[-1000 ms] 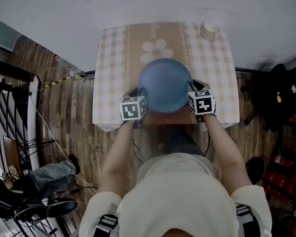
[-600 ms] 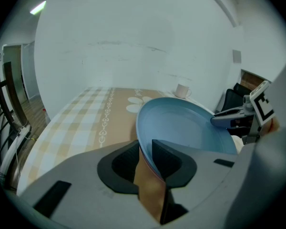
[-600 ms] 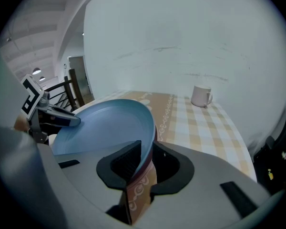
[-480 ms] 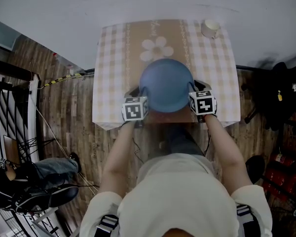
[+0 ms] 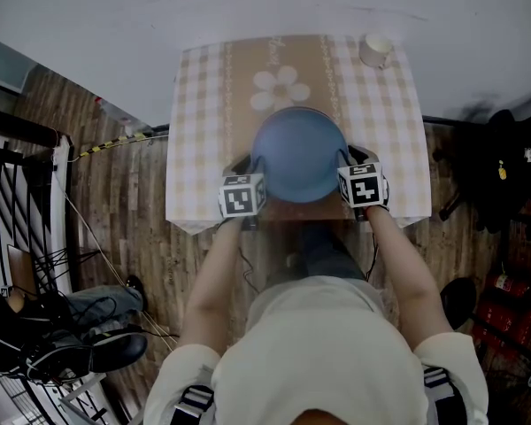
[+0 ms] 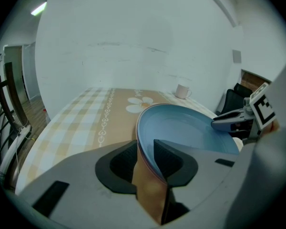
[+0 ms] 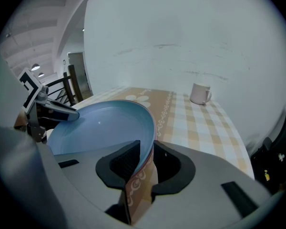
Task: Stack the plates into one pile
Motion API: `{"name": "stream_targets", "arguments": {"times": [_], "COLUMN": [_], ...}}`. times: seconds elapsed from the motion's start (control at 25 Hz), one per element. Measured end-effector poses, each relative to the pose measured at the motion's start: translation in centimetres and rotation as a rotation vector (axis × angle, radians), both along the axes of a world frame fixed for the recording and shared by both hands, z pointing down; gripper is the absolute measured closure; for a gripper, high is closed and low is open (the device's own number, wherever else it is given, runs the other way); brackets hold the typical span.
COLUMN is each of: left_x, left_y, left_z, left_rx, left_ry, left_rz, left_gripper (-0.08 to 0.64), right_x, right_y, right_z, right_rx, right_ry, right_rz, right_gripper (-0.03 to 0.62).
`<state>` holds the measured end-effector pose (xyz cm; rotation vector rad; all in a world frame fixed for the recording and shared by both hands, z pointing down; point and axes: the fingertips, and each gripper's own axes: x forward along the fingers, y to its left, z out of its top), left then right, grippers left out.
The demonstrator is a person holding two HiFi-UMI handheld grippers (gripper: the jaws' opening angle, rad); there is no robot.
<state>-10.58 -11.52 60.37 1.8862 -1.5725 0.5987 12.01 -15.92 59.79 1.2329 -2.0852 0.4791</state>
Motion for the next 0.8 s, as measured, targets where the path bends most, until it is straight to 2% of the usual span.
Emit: {"name": "stream_targets", "arguments": {"times": [0.8], "left_x": [0.0], "left_y": [2.1], "left_z": [-2.0], "left_rx": [0.049], "left_ry": [0.039], "left_rz": [-0.017], "left_gripper": [0.457], "right_x": [0.7], "right_y": [1.4], "right_z": [-2.0], "right_rx": [0.063], "right_ry": [-0.003], "right_rz": [0.044], "right_gripper": [0.509]}}
